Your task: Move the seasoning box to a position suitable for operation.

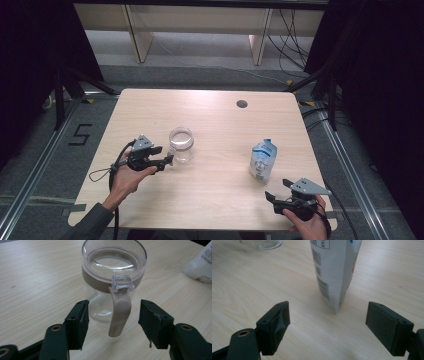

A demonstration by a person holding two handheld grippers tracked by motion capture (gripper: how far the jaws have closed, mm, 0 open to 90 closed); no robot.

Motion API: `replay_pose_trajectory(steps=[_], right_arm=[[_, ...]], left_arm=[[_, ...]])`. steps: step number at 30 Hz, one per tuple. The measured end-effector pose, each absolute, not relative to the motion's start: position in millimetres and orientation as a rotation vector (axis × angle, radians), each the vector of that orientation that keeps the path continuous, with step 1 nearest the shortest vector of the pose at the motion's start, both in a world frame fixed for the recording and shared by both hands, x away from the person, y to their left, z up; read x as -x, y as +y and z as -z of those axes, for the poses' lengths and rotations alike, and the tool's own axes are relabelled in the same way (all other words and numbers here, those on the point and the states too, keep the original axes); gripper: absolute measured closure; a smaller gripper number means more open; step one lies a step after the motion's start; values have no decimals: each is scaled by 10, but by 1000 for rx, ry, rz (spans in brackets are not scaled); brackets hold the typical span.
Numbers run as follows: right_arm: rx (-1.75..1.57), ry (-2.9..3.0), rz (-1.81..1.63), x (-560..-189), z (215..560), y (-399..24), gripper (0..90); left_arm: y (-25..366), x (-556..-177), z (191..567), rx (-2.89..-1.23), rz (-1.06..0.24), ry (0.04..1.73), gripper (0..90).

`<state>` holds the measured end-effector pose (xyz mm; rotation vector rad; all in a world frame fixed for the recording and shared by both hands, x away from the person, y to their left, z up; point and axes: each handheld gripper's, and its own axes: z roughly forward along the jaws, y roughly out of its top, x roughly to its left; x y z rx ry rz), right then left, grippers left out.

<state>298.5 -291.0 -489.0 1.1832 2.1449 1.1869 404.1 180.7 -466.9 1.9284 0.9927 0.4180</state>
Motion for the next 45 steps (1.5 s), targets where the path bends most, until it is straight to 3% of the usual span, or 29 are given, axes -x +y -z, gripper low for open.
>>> replay_pose_trajectory(steps=[9,14,20,30,45], right_arm=[[-1231,2151,-1192,-2962,4894,-2889,204],[-1225,2149,-1189,-2962,4892,-2892,204],[-1192,2152,-1191,-2978,4894,-2904,204],[-1207,2157,-1191,-2967,4896,-2892,204],[-1177,2161,-1186,-2977,4890,-2907,204]], left_arm=[[1743,-4106,4734,-1935,-426,994,443],[1712,-4106,4750,-1987,-423,949,533],[1677,-4101,4764,-1987,-444,919,716],[1682,-4106,4773,-1984,-412,890,725],[1495,-3936,4779,-2027,-303,677,727]])
